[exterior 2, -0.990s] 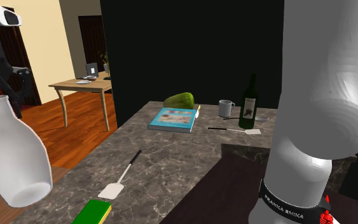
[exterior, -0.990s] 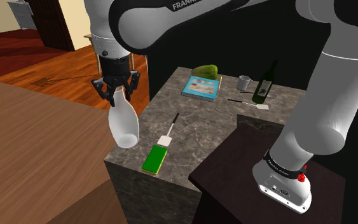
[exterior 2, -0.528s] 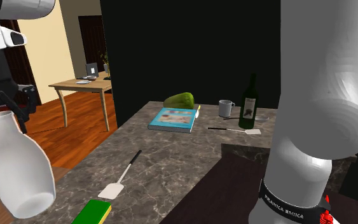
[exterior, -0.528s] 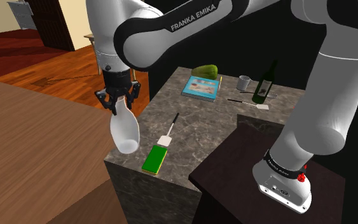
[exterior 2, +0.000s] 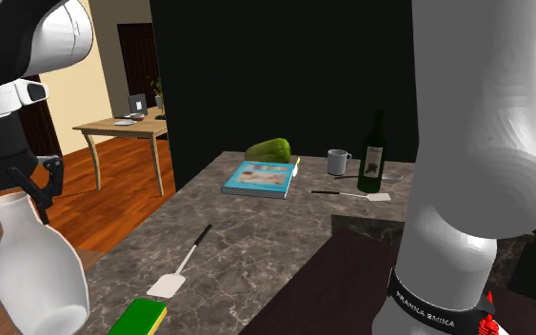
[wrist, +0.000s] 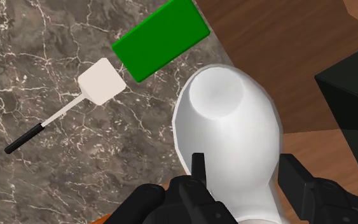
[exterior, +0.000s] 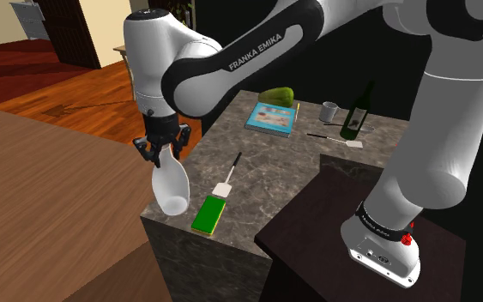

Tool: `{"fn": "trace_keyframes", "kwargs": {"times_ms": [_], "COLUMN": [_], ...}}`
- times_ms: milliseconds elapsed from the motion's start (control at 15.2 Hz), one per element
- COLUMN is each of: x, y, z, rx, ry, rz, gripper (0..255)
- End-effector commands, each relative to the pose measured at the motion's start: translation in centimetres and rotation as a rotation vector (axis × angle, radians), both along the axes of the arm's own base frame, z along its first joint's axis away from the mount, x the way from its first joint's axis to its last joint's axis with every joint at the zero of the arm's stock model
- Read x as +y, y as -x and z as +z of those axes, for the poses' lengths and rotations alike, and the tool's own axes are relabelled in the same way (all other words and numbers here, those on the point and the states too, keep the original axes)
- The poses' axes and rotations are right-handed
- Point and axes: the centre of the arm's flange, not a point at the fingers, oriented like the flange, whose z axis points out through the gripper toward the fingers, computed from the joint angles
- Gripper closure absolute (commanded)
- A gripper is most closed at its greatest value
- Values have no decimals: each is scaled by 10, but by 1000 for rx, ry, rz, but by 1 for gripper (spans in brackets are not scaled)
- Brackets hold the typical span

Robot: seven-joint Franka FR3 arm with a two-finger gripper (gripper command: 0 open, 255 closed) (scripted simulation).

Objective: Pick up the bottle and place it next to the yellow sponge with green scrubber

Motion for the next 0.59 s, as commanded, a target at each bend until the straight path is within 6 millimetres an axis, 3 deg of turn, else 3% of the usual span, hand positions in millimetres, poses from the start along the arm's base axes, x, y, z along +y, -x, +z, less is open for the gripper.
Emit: {"fn": "trace_keyframes", "kwargs": {"times_ms": [0,264,528], "x": [0,0,0], "y": [0,0,0], "z": [-10,-31,-34], "rx": [-1,-1,-1], "ry": [-1,-1,-1], "rz": [0,0,0], "gripper": [255,255,255]}}
